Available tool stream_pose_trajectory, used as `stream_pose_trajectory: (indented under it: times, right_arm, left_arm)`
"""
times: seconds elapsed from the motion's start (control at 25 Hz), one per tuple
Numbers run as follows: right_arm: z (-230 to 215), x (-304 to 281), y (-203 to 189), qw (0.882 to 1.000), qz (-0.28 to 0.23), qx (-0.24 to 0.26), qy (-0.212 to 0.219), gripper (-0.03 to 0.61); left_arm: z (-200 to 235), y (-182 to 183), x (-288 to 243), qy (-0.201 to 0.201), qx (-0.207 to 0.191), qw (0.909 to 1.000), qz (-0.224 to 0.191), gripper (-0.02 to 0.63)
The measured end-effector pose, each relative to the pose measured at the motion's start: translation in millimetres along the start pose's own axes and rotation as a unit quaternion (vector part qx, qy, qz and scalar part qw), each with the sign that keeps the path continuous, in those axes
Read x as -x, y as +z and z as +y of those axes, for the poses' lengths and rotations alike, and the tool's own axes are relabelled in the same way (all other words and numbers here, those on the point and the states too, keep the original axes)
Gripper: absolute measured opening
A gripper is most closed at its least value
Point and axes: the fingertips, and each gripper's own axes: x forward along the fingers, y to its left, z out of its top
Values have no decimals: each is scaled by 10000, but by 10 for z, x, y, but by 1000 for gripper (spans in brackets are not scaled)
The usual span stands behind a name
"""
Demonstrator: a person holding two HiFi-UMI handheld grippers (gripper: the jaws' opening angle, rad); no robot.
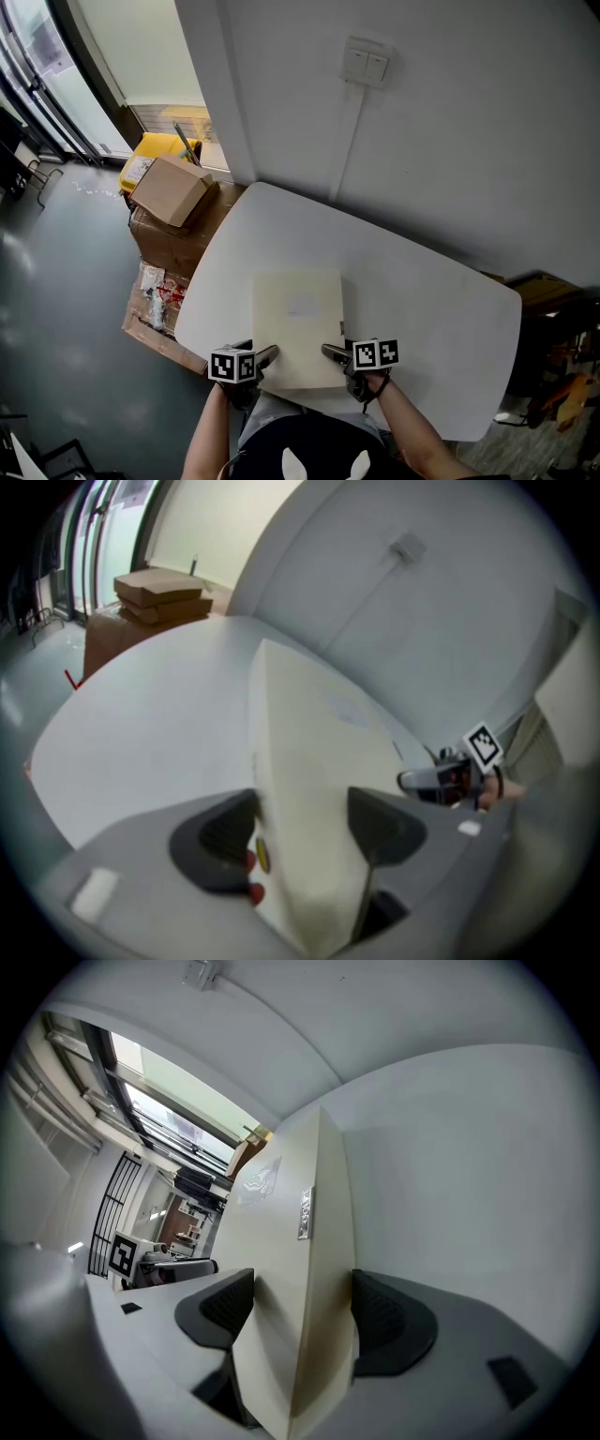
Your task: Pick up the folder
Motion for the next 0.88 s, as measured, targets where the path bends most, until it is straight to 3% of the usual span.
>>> stream_pose_trajectory:
  times: [0.28, 0.4, 0.56, 0.88]
  right_arm:
    - [6, 19, 8, 9999, -47, 38, -106, 299]
    - [-1, 18, 8, 9999, -58, 44, -154, 299]
    - [13, 44, 16, 9998, -94, 29, -176, 299]
    - [53, 117, 91, 9995, -262, 10, -200, 299]
  left_arm:
    - [3, 57, 16, 72, -257, 9996, -12, 305]
    - [-10, 40, 13, 89, -143, 9999, 22, 305]
    - [-31, 100, 37, 136, -361, 9992, -64, 305]
    - [-88, 186, 89, 127, -336, 9992, -199, 305]
